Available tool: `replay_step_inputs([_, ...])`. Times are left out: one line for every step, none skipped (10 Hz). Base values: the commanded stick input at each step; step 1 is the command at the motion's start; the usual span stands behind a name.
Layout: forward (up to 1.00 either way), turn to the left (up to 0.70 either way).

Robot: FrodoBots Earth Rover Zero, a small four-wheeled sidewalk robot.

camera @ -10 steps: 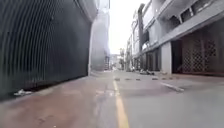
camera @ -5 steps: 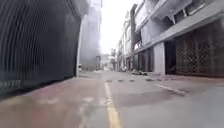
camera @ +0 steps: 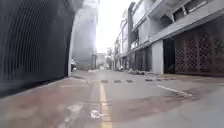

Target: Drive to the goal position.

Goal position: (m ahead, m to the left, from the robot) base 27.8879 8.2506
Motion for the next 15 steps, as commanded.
replay_step_inputs([1.00, 0.06])
replay_step_inputs([1.00, 0.06])
replay_step_inputs([1.00, 0.06])
replay_step_inputs([1.00, 0.06])
replay_step_inputs([1.00, 0.06])
replay_step_inputs([1.00, 0.06])
replay_step_inputs([1.00, 0.06])
replay_step_inputs([1.00, 0.06])
replay_step_inputs([1.00, 0.06])
replay_step_inputs([1.00, 0.06])
replay_step_inputs([1.00, 0.06])
replay_step_inputs([1.00, 0.06])
replay_step_inputs([1.00, 0.06])
replay_step_inputs([1.00, 0.06])
replay_step_inputs([1.00, 0.06])
